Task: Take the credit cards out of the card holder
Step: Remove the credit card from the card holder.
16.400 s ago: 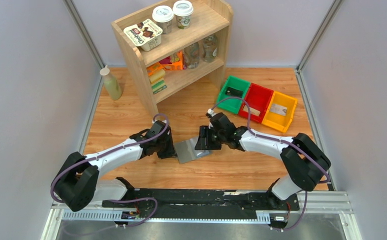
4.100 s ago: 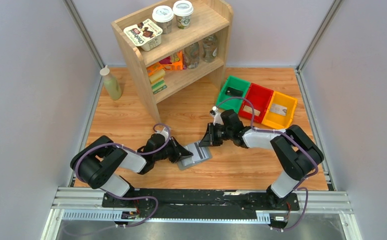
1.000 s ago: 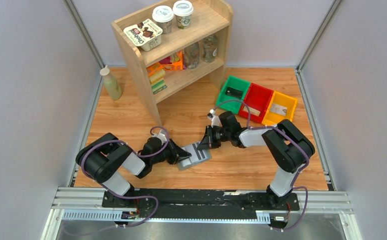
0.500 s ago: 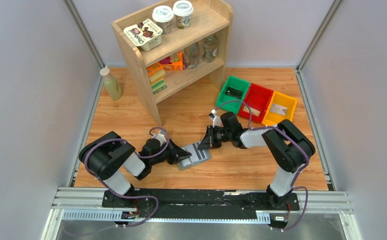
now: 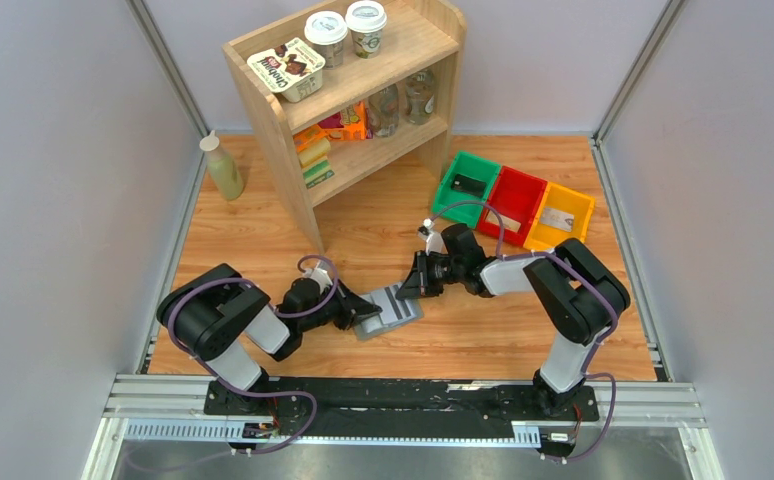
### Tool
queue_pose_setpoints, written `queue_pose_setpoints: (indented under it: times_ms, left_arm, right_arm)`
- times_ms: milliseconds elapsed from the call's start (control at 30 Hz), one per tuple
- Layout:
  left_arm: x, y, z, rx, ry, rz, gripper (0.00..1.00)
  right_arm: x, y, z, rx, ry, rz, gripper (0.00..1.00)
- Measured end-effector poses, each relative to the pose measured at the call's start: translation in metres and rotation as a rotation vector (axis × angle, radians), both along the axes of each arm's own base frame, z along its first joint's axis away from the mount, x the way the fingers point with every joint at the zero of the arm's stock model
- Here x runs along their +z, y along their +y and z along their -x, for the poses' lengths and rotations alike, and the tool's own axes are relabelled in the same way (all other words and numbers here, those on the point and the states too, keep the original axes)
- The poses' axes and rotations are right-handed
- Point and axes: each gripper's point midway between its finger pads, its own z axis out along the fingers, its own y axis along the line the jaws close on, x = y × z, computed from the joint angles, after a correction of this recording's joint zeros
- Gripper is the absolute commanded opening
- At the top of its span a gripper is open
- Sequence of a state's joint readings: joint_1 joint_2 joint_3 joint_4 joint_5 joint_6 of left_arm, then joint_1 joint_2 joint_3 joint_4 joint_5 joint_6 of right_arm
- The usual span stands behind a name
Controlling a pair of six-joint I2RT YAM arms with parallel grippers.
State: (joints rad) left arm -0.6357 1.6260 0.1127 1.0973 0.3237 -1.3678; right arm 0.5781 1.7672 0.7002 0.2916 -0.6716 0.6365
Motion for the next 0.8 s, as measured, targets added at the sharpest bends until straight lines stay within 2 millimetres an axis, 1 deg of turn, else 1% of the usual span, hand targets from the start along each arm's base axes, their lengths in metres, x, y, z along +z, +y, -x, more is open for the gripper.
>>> queue_pose_setpoints:
  times_ms: [267,467,533,733,800]
  left_arm:
    - [0.003,0.009,0.003,0.026,-0.008,-0.007,0.00]
    - [0.007,0.016,0.004,0.047,-0.011,-0.046,0.00]
    - [0.010,0.020,0.004,0.052,-0.020,-0.065,0.00]
    - [0.027,0.033,0.001,0.080,-0.069,-0.149,0.00]
    - [0.028,0.038,0.003,0.088,-0.075,-0.178,0.00]
  right_arm:
    - [-0.001,-0.001,-0.001,0.004,0.006,-0.009,0.01]
    - [-0.001,-0.001,-0.001,0.005,0.007,-0.013,0.01]
    - [-0.001,-0.001,-0.001,0.005,0.008,-0.013,0.01]
    - [-0.001,-0.001,-0.001,0.005,0.008,-0.012,0.02]
    - [0.000,-0.001,-0.001,0.005,0.010,-0.010,0.02]
